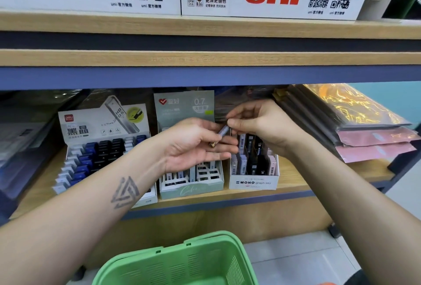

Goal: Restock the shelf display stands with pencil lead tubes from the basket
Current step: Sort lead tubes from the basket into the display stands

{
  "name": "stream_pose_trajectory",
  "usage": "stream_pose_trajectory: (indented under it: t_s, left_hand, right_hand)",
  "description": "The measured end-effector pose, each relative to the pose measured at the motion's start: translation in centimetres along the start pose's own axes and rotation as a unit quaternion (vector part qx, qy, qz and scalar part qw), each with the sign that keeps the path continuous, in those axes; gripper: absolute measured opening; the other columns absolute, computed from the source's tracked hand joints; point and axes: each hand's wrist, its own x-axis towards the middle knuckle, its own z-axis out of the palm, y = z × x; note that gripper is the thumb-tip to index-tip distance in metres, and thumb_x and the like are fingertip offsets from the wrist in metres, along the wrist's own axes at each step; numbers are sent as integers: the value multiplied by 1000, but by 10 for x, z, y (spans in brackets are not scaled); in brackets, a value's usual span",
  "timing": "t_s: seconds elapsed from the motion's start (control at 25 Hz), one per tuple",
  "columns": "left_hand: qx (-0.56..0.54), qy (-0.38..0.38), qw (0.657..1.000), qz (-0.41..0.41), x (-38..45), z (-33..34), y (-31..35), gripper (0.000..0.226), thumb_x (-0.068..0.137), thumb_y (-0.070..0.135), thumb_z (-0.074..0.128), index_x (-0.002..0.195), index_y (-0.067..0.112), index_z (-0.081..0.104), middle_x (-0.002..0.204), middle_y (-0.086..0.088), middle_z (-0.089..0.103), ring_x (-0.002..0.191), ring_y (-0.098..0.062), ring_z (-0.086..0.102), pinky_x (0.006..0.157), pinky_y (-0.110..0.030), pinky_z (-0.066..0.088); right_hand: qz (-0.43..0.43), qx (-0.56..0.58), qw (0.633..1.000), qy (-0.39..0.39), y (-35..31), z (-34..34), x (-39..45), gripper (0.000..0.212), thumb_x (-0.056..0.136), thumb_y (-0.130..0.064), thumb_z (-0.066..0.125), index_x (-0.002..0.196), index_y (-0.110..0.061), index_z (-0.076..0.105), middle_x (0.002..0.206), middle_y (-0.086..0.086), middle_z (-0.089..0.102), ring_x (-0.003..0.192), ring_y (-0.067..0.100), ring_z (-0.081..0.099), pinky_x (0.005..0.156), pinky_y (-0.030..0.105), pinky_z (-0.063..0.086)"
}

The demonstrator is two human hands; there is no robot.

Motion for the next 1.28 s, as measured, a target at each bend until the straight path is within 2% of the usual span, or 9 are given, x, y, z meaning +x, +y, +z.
stream_pose_trajectory:
  t_s: [0.12, 0.24, 0.36, 0.52, 0.72, 0.84, 1.0, 1.08, 1.28]
  left_hand:
    - [-6, 101, 993, 54, 4, -3, 3, 19, 98, -10, 50, 117, -10, 54, 95, -32, 71, 81, -35, 76, 73, -32, 64]
    - [68, 161, 977, 119, 8, -3, 2, 9, 95, -8, 59, 105, -9, 60, 84, -27, 70, 67, -25, 74, 64, -24, 62]
    - [162, 170, 961, 149, 11, 1, -2, 8, 93, -2, 67, 100, -6, 64, 71, -18, 68, 58, -18, 67, 56, -20, 56]
    - [166, 163, 959, 161, 14, 8, -2, 16, 94, 10, 70, 103, -3, 68, 77, -12, 71, 59, -14, 62, 52, -21, 48]
    - [137, 98, 981, 99, 18, 14, -5, 20, 104, 12, 55, 113, -3, 62, 85, -16, 74, 55, -13, 56, 45, -19, 41]
    - [113, 148, 973, 136, 23, 15, -6, 9, 94, 0, 66, 102, -3, 63, 74, -13, 70, 50, -10, 55, 44, -17, 43]
    - [168, 174, 954, 178, 32, 19, -9, 14, 90, -2, 72, 100, -1, 63, 75, -13, 73, 54, -13, 63, 49, -19, 49]
    - [310, 194, 910, 194, 37, 21, -11, 16, 92, 6, 71, 107, 5, 64, 86, -7, 74, 73, -14, 69, 63, -20, 55]
    - [709, 152, 629, 280, 39, 9, -22, 34, 99, 20, 51, 130, 14, 63, 135, -3, 62, 131, -21, 52, 113, -38, 37]
  right_hand:
    - [35, 35, 999, 14, 0, -14, -3, 11, 82, -3, 79, 90, -7, 74, 86, 15, 75, 81, 28, 74, 83, 40, 60]
    - [31, -106, 993, -42, -1, -16, -7, 9, 80, -11, 83, 87, -14, 77, 86, 9, 77, 86, 26, 74, 84, 36, 58]
    - [-3, -139, 986, -93, -5, -5, -10, 18, 79, -19, 86, 94, -16, 75, 85, 3, 77, 79, 15, 72, 74, 22, 55]
    - [-16, -37, 997, -62, -9, -4, -7, 35, 82, -7, 81, 115, -14, 68, 86, 12, 75, 75, 22, 73, 70, 26, 58]
    - [-32, 144, 989, -23, -11, -19, -8, 27, 78, -5, 77, 103, -14, 76, 100, 17, 76, 89, 31, 75, 78, 28, 61]
    - [-31, 136, 990, -18, -7, -18, -7, 27, 86, 0, 73, 109, -14, 75, 105, 14, 76, 98, 31, 74, 83, 29, 60]
    - [-21, 88, 994, 70, -9, -21, -2, 20, 87, 3, 73, 105, -4, 69, 88, 12, 77, 81, 27, 75, 72, 25, 61]
    - [-9, 82, 991, 105, -7, -29, 0, 19, 87, 4, 72, 105, 0, 70, 93, 16, 76, 82, 27, 75, 75, 28, 62]
    - [-23, -133, 973, 185, -2, -51, 3, 22, 87, 1, 73, 108, -5, 75, 105, 6, 75, 94, 20, 73, 88, 32, 59]
